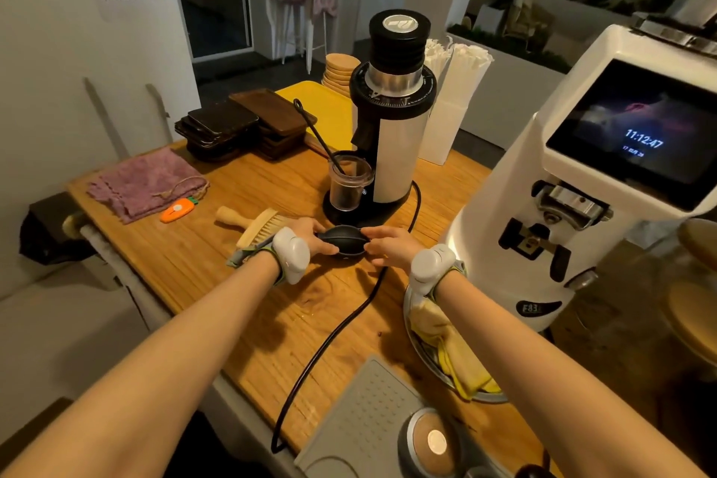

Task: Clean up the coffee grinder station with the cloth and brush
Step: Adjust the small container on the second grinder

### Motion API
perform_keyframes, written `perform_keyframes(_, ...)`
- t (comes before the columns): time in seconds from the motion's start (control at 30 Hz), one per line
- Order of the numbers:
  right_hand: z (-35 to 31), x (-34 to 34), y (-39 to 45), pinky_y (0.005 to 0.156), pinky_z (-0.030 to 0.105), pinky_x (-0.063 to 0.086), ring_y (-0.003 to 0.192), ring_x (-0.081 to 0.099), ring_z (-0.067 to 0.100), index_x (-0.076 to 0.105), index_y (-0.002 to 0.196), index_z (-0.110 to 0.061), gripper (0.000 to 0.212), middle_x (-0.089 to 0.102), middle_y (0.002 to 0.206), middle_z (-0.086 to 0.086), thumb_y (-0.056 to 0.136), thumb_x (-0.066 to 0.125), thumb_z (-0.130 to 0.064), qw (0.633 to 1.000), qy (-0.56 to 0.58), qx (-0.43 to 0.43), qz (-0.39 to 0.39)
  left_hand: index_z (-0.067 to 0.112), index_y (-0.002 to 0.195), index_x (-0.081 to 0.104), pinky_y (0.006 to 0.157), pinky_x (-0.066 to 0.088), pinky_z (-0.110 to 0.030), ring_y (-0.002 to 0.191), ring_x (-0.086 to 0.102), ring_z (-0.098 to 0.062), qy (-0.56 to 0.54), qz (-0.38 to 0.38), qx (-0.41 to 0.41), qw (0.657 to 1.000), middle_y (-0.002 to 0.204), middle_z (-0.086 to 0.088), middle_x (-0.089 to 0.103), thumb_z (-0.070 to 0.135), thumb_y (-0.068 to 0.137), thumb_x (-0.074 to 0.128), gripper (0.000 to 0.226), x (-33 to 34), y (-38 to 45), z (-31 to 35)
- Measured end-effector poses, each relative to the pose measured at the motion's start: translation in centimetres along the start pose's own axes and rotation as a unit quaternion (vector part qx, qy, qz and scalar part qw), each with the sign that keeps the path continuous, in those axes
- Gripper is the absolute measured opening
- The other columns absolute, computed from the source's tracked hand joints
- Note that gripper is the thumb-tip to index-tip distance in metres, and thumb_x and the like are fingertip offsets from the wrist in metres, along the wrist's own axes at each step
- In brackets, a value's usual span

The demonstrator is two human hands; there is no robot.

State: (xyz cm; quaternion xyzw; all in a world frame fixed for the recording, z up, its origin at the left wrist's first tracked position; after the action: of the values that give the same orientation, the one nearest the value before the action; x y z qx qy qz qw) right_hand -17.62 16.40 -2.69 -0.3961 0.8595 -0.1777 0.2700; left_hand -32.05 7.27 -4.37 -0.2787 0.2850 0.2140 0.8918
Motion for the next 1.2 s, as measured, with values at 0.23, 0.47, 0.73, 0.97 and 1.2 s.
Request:
perform_keyframes(0.23,-1.5,-0.1,-0.3,0.102,0.04,0.043,0.134,0.042,0.031,0.043,0.14,-0.017,0.065,0.04,0.146,0.013,0.082,0.062,0.006,0.999,0.007,-0.03,-0.021,0.007,0.12,0.047,0.069,0.057,-0.033,0.087,0.066,-0.027,-0.141,-0.003,0.007,0.99,0.105,-0.011,0.058,0.023,0.079,0.073,0.051,-0.5,-1.0,1.9)
perform_keyframes(0.47,-4.4,-1.3,-2.2,0.088,0.038,0.05,0.125,0.052,0.032,0.042,0.139,-0.011,0.066,0.05,0.137,0.016,0.08,0.067,0.003,0.995,0.061,-0.082,-0.001,0.01,0.121,0.048,0.067,0.058,-0.03,0.084,0.067,-0.023,-0.177,0.038,0.066,0.981,0.104,-0.006,0.058,0.03,0.081,0.07,0.05,-3.4,-2.9,5.6)
perform_keyframes(0.73,-8.9,-3.7,-5.0,0.075,0.03,0.052,0.112,0.055,0.029,0.045,0.138,-0.012,0.057,0.054,0.135,0.015,0.086,0.067,-0.018,0.988,0.071,-0.138,0.014,0.011,0.124,0.048,0.068,0.058,-0.026,0.087,0.067,-0.022,-0.229,0.067,0.123,0.963,0.115,-0.01,0.059,0.034,0.083,0.068,0.052,-6.4,-5.7,10.0)
perform_keyframes(0.97,-12.3,-5.0,-6.5,0.062,0.024,0.048,0.098,0.058,0.021,0.045,0.138,-0.014,0.056,0.058,0.131,0.013,0.087,0.064,-0.029,0.973,0.087,-0.206,0.059,0.011,0.126,0.051,0.085,0.057,-0.036,0.092,0.068,-0.024,-0.249,0.115,0.17,0.947,0.117,-0.013,0.062,0.032,0.082,0.069,0.052,-9.4,-7.1,12.9)
perform_keyframes(1.2,-14.1,-4.7,-6.3,0.064,0.023,0.054,0.094,0.063,0.019,0.042,0.139,-0.013,0.059,0.058,0.131,0.013,0.087,0.064,-0.03,0.963,0.121,-0.234,0.055,0.012,0.126,0.054,0.079,0.054,-0.029,0.087,0.065,-0.021,-0.243,0.149,0.205,0.936,0.12,-0.013,0.061,0.027,0.087,0.064,0.043,-11.6,-7.8,13.6)
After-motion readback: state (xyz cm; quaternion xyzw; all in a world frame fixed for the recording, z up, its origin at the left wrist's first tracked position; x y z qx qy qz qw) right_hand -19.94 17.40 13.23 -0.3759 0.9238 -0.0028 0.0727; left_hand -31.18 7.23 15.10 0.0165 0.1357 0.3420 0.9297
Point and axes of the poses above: each hand's wrist, its own y-axis towards the middle knuckle, its own x-axis out of the palm, z = x × y, the point moved 5 cm from there along y, towards the middle knuckle
